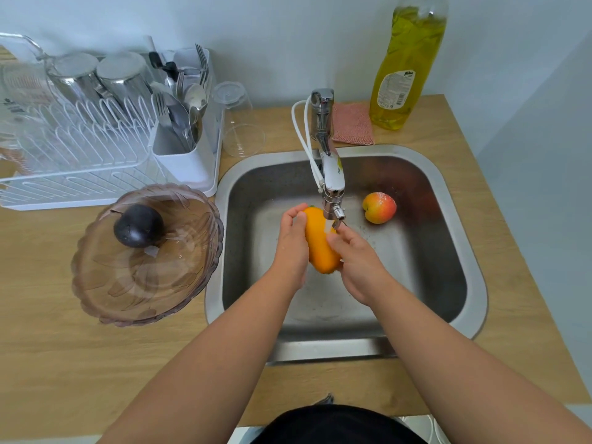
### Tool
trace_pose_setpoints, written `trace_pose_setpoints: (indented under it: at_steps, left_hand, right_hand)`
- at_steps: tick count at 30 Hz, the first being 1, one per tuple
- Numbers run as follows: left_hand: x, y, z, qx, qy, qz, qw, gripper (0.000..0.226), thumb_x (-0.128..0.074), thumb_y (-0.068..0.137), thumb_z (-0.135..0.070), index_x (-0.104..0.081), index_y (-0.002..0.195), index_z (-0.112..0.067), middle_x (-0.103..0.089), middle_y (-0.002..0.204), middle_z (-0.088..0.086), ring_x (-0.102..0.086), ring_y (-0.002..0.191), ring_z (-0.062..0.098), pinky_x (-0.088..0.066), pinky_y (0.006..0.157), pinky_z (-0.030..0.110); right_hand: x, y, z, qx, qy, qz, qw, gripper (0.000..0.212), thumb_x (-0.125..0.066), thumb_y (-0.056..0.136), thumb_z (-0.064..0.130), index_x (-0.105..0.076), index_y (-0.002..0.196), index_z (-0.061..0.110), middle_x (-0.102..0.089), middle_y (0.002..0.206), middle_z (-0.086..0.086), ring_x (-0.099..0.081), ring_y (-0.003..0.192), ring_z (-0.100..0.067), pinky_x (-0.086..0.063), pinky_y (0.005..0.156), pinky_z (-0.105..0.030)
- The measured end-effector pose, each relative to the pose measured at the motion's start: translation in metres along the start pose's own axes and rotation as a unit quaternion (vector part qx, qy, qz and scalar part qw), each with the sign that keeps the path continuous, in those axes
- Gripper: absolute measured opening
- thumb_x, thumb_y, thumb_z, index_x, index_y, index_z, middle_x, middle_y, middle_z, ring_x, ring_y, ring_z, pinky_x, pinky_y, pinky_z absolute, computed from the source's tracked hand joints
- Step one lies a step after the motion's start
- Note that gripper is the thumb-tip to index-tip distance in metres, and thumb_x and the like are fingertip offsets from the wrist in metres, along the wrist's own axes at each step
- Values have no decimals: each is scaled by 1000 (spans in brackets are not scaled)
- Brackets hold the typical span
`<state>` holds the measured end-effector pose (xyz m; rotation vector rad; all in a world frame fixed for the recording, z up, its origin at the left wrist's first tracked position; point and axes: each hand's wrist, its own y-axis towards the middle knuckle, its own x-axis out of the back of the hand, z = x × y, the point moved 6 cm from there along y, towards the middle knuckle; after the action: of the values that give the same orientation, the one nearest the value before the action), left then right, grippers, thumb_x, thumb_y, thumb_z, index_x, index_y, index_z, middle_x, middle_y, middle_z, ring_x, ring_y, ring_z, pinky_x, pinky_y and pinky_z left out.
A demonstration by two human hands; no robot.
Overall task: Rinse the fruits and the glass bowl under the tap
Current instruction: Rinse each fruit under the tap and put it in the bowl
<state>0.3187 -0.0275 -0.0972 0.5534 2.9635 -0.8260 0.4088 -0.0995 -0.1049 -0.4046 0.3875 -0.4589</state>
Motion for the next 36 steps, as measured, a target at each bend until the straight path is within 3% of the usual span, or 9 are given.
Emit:
trace_pose_setpoints:
  at_steps: [3,6,8,13,18,23,32,34,36]
  left_hand:
    - [0,2,-3,36,-12,-14,999,23,-40,105,-45,-48,125,-35,-55,127,8,-59,110,29,-57,91,51]
    - [-4,-1,-5,22,-34,4,999,22,-48,103,-40,-48,124,-32,-60,124,10,-62,103,27,-58,79,43]
    - [-6,-3,-3,-7,-20,19,1000,14,-49,103,-35,-49,116,-32,-62,120,12,-62,100,26,-56,81,46]
    - [-11,-6,1,-39,8,35,999,12,-41,104,-33,-52,110,-32,-62,119,13,-62,105,32,-54,92,57]
    - [-5,-3,0,-24,9,9,1000,18,-38,104,-37,-56,106,-34,-63,119,13,-61,106,34,-54,93,57]
    - [4,2,-3,-17,-14,-10,1000,29,-37,107,-40,-61,119,-27,-66,119,9,-66,108,31,-58,90,51]
    - [-4,-5,9,7,-30,15,999,34,-57,101,-33,-48,132,-25,-60,130,10,-61,119,32,-53,100,55]
    - [-2,-3,9,7,-30,4,1000,31,-51,103,-34,-48,133,-25,-59,132,10,-60,121,31,-51,102,55]
    - [3,0,8,3,-11,-16,1000,32,-45,106,-34,-51,136,-29,-58,136,8,-58,123,28,-49,106,52]
  right_hand:
    - [-3,-2,-5,43,-30,32,998,47,-60,93,18,-50,138,25,-60,135,-1,-56,124,-20,-46,103,-38]
    - [1,2,-3,34,-39,-46,998,38,-64,90,34,-57,127,29,-63,127,-2,-62,114,-23,-53,94,-42]
    - [6,6,-2,-8,-49,-114,992,25,-58,92,45,-59,113,32,-64,120,-5,-64,105,-23,-56,87,-42]
    - [8,10,-4,-81,-35,-130,988,55,-53,80,64,-61,112,21,-68,109,-9,-67,97,-26,-56,88,-49]
    - [8,-1,-13,-29,81,-31,996,41,-59,94,34,-55,131,16,-63,129,-9,-61,119,-27,-50,101,-47]
    - [9,-9,-9,7,92,44,995,57,-64,87,13,-48,142,14,-59,137,-3,-55,126,-19,-46,102,-35]
    - [0,-4,-3,-44,-25,-37,998,35,-35,101,49,-44,129,32,-63,109,-17,-60,65,-26,-51,56,-33]
    - [-2,-3,-3,-28,-35,-42,998,39,-34,101,50,-43,135,33,-62,114,-15,-62,75,-27,-53,60,-35]
    - [-5,-2,-7,-22,-63,-12,998,45,-39,97,48,-36,142,43,-52,136,-7,-61,106,-29,-57,78,-41]
